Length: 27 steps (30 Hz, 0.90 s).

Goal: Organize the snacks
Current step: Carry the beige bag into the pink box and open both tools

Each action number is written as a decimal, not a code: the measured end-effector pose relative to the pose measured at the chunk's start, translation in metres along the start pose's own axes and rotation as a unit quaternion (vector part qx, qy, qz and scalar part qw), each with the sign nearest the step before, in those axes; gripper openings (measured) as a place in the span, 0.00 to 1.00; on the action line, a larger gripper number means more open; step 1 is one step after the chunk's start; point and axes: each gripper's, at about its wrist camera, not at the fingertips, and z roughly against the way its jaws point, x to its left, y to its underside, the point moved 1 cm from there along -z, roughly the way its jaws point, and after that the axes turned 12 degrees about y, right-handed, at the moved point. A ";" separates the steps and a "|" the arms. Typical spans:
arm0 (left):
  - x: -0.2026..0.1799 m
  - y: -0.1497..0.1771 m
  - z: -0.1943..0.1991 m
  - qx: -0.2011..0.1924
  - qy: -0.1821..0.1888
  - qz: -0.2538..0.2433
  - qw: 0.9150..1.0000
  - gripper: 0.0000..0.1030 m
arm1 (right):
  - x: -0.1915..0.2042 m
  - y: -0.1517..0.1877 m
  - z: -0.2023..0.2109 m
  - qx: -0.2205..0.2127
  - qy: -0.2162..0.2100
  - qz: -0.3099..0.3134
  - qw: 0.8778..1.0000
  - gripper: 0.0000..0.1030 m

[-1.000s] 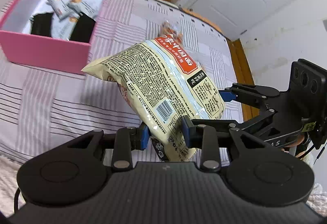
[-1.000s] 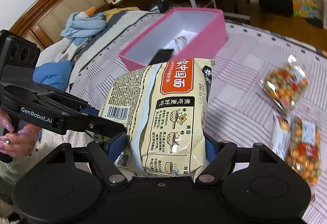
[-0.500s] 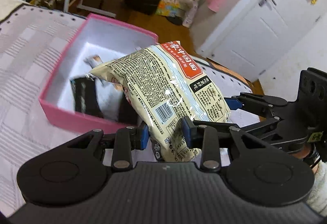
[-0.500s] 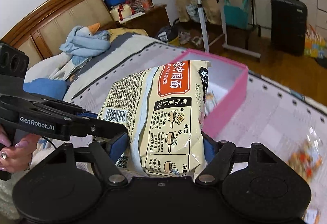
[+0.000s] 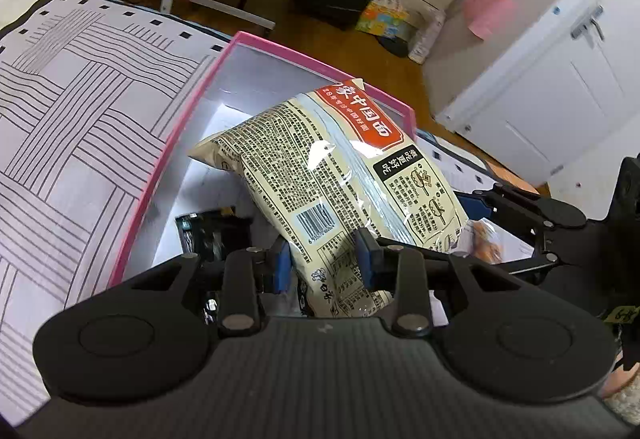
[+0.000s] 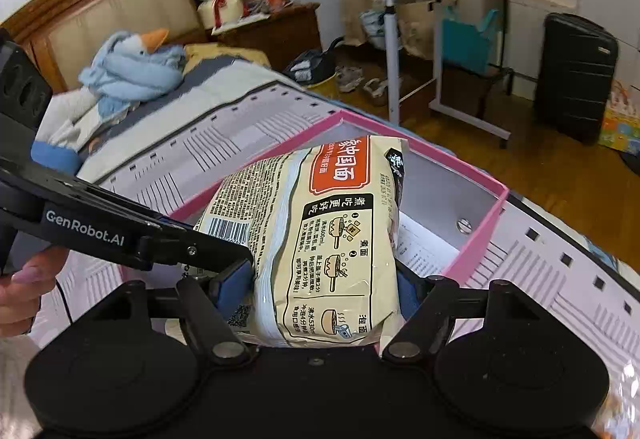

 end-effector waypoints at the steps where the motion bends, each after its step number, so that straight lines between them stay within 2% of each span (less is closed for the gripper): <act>1: 0.003 0.002 -0.002 0.000 -0.002 0.004 1.000 0.30 | -0.001 -0.001 -0.005 0.005 -0.005 0.004 1.000 0.75; 4: 0.015 0.006 -0.008 -0.001 0.000 0.020 1.000 0.30 | 0.000 -0.001 -0.015 0.007 -0.011 0.024 1.000 0.75; 6: 0.023 0.009 -0.012 0.000 0.011 0.035 0.999 0.30 | 0.003 0.000 -0.017 0.008 -0.002 0.039 0.999 0.75; 9: 0.027 0.008 -0.021 -0.001 0.008 0.035 0.999 0.31 | 0.005 -0.004 -0.021 0.009 0.017 0.062 0.998 0.75; 11: 0.025 0.007 -0.026 -0.004 -0.006 0.029 1.000 0.32 | 0.009 -0.007 -0.024 0.005 0.039 0.080 0.996 0.75; 13: 0.019 0.007 -0.028 -0.008 -0.032 0.009 0.999 0.32 | 0.015 -0.009 -0.029 -0.004 0.070 0.101 0.992 0.81; 15: 0.014 0.009 -0.027 -0.020 -0.052 -0.007 0.998 0.35 | 0.024 -0.008 -0.029 -0.017 0.099 0.132 0.986 0.83; 17: 0.011 0.011 -0.020 -0.028 -0.055 -0.014 0.998 0.39 | 0.032 -0.006 -0.023 -0.032 0.119 0.146 0.982 0.83; 20: 0.005 0.015 -0.008 -0.039 -0.057 -0.016 0.997 0.40 | 0.040 0.002 -0.006 -0.049 0.143 0.157 0.976 0.82; 22: 0.000 0.017 0.000 -0.047 -0.067 -0.022 0.996 0.40 | 0.041 0.008 0.007 -0.063 0.143 0.167 0.973 0.71; 23: -0.006 0.019 0.004 -0.051 -0.071 -0.028 0.996 0.40 | 0.040 0.011 0.015 -0.065 0.136 0.165 0.975 0.69; 27: -0.026 0.027 0.023 -0.046 -0.089 -0.055 0.993 0.40 | 0.031 0.019 0.054 -0.072 0.108 0.113 0.985 0.68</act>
